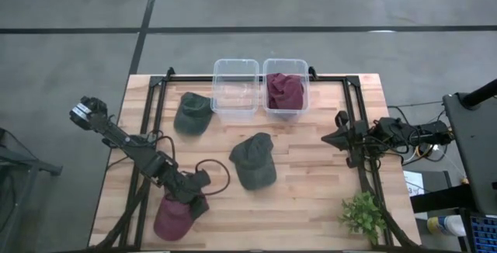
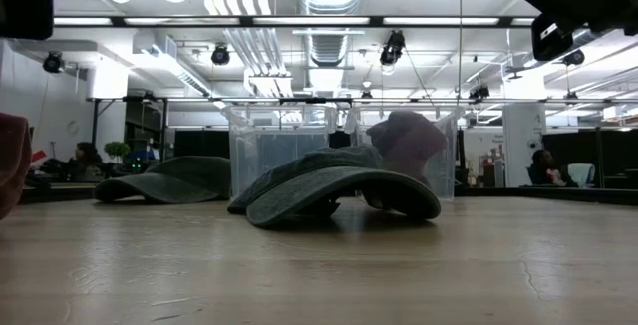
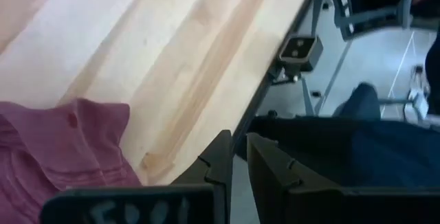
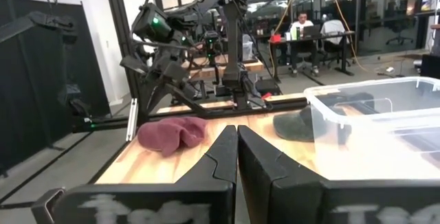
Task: Pick & Place hat
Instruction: Put the red cap into the right transparent bin
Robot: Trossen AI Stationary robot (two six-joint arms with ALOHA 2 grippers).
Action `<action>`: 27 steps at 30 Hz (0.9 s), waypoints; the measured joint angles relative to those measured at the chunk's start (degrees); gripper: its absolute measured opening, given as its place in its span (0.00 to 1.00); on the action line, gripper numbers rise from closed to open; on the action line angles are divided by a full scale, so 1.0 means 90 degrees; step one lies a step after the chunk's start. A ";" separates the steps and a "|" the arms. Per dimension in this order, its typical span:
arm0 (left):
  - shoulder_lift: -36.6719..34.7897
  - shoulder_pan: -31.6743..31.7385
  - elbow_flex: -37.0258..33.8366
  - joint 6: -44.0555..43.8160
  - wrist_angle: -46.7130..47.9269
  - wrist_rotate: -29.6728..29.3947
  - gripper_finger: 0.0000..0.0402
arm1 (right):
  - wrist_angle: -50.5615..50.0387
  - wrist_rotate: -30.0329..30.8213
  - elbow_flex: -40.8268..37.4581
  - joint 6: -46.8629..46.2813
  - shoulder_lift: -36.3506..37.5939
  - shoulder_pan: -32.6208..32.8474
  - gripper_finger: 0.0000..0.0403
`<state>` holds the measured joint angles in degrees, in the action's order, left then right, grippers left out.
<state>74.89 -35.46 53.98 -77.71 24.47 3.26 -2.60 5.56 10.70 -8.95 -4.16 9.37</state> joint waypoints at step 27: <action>-0.0002 0.0012 -0.0008 0.0118 0.0226 -0.0454 0.40 | -0.0062 0.0002 0.0000 0.0017 -0.0002 0.0000 0.02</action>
<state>74.87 -35.35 53.90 -76.65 26.51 -0.82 -3.16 5.58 10.70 -8.80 -4.19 9.37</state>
